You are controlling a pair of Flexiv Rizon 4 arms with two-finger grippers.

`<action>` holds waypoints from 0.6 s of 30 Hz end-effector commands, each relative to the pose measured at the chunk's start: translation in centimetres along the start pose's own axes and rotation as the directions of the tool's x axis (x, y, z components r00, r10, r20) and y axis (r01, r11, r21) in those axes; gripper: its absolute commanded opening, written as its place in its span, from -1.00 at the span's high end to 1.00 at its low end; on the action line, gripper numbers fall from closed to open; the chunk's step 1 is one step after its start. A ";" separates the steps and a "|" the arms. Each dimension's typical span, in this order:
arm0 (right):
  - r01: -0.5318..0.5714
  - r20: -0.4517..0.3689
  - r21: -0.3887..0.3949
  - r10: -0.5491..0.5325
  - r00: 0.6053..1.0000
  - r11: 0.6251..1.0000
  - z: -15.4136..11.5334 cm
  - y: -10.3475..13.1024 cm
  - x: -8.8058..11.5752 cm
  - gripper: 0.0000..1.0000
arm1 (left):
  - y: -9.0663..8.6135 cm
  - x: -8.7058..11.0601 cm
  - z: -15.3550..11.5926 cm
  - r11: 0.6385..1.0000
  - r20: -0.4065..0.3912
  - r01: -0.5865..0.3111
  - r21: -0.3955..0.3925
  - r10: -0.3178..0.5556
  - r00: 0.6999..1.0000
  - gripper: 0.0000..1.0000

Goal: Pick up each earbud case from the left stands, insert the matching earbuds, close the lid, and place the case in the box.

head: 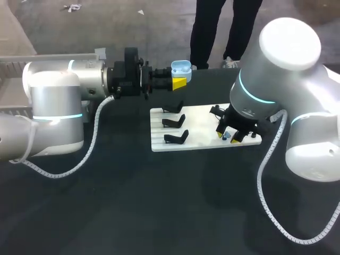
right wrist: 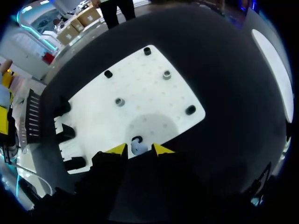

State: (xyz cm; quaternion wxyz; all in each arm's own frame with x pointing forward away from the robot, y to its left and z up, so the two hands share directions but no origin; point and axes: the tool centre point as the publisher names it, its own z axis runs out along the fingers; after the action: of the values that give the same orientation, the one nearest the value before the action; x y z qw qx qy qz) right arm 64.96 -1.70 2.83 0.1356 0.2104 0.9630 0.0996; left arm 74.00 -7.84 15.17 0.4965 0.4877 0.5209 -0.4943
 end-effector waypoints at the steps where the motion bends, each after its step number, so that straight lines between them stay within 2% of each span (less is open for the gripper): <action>1: 0.002 -0.002 0.003 -0.002 1.000 1.000 0.3 0.2 -0.1 0.40 | -0.1 0.1 0.0 1.000 0.005 -0.004 -0.005 0.004 1.000 1.00; 14: 0.000 0.001 0.006 0.000 1.000 1.000 0.3 0.2 -0.4 0.51 | -0.1 0.1 0.0 1.000 0.005 -0.004 -0.005 0.004 1.000 1.00; 18: -0.001 -0.001 0.010 0.001 1.000 1.000 0.4 0.1 -0.4 0.63 | -0.1 0.1 0.0 1.000 0.005 -0.004 -0.005 0.004 1.000 1.00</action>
State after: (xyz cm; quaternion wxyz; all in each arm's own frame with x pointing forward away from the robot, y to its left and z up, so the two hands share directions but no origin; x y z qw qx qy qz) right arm 65.33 -1.78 2.65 0.1360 0.2117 0.9630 0.0963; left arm 74.00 -7.84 15.17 0.4965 0.4877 0.5209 -0.4943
